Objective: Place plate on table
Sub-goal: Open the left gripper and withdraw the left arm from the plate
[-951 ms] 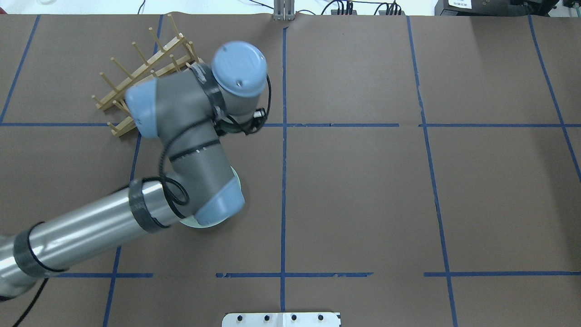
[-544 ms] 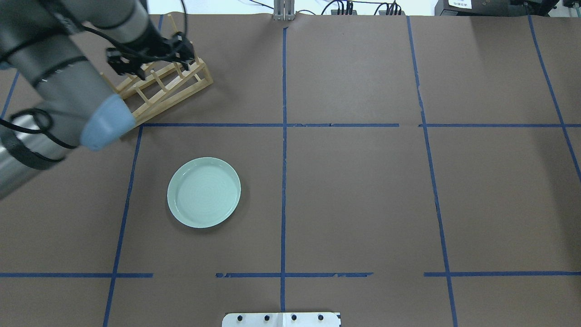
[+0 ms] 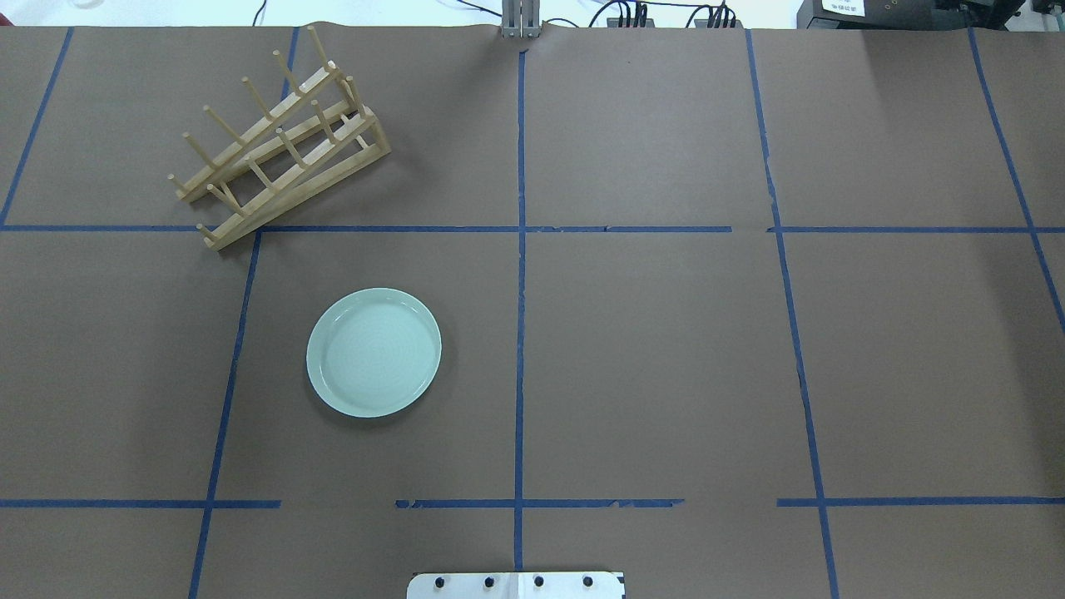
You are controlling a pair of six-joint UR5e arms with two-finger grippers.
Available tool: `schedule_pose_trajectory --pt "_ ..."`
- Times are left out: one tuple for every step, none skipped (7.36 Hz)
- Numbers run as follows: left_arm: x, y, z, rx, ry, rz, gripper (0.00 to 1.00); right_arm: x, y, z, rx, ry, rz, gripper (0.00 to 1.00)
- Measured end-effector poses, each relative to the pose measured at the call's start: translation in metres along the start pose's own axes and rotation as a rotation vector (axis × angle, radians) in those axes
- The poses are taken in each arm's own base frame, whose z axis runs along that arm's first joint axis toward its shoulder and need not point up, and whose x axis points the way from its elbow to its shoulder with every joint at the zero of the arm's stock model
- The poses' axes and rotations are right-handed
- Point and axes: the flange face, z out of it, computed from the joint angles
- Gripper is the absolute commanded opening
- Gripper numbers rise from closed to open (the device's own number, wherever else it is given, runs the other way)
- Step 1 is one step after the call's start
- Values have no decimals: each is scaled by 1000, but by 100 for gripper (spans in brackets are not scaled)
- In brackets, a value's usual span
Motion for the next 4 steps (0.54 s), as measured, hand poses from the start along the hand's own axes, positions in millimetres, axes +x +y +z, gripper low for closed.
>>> schedule_pose_trajectory --pt "-52 24 5 -20 -11 13 100 0 0 0 0 0 0 100" --pt "-95 49 6 -33 -12 9 100 0 0 0 0 0 0 100" --pt "-127 76 10 -51 8 10 100 0 0 0 -1 0 1 100" --pt "-148 96 17 -68 31 17 100 0 0 0 -1 0 1 100"
